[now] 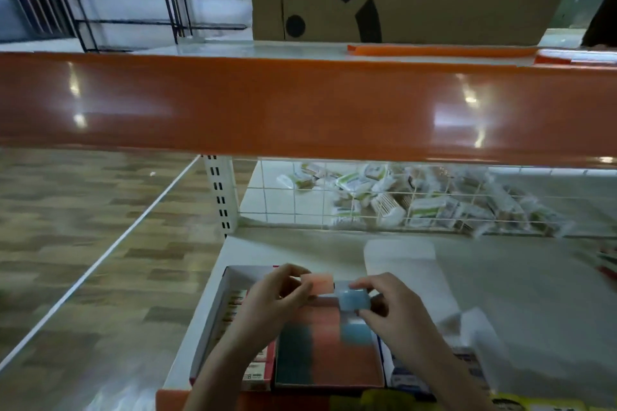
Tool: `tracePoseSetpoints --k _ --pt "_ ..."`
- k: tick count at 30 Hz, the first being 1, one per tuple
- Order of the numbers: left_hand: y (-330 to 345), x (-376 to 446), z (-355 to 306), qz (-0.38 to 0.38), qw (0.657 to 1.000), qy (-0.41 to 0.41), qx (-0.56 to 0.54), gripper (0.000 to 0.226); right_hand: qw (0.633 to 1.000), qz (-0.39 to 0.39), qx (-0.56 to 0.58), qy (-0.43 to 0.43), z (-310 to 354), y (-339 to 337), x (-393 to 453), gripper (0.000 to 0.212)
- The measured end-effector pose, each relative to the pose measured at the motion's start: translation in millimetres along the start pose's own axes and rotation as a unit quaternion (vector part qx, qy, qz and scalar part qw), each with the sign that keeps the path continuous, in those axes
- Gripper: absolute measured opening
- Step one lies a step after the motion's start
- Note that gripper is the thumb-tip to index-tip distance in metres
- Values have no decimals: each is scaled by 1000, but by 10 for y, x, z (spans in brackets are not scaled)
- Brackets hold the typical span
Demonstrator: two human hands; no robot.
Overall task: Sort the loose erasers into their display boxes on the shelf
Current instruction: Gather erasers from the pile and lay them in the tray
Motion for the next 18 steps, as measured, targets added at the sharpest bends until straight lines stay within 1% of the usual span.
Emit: tracePoseSetpoints --k 3,6,9,12,14,18 --pt "-31 7 59 12 1000 -8 -13 10 997 -1 -75 -16 35 86 -9 39" --pt "-53 -8 39 15 1000 10 -6 10 988 10 -153 -27 32 127 -4 32" --pt "-90 -21 41 16 1000 23 -7 8 976 16 -216 -24 7 154 32 34" --pt "-124 -42 71 22 999 26 -14 7 962 48 -268 -21 -37 229 63 34" --pt "-133 -58 95 31 999 23 -18 8 957 54 -285 -23 -67 271 70 34" --pt "-171 -52 144 31 999 28 -4 7 960 24 -279 -23 -94 277 93 36"
Point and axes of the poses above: each hand's wrist, its own x-axis towards the middle knuckle, its own y-axis out of the palm, z = x × y, the point moved 6 cm from there along x, towards the middle knuckle, and after that the axes turned 1 degree about x, right-handed, at the moved point
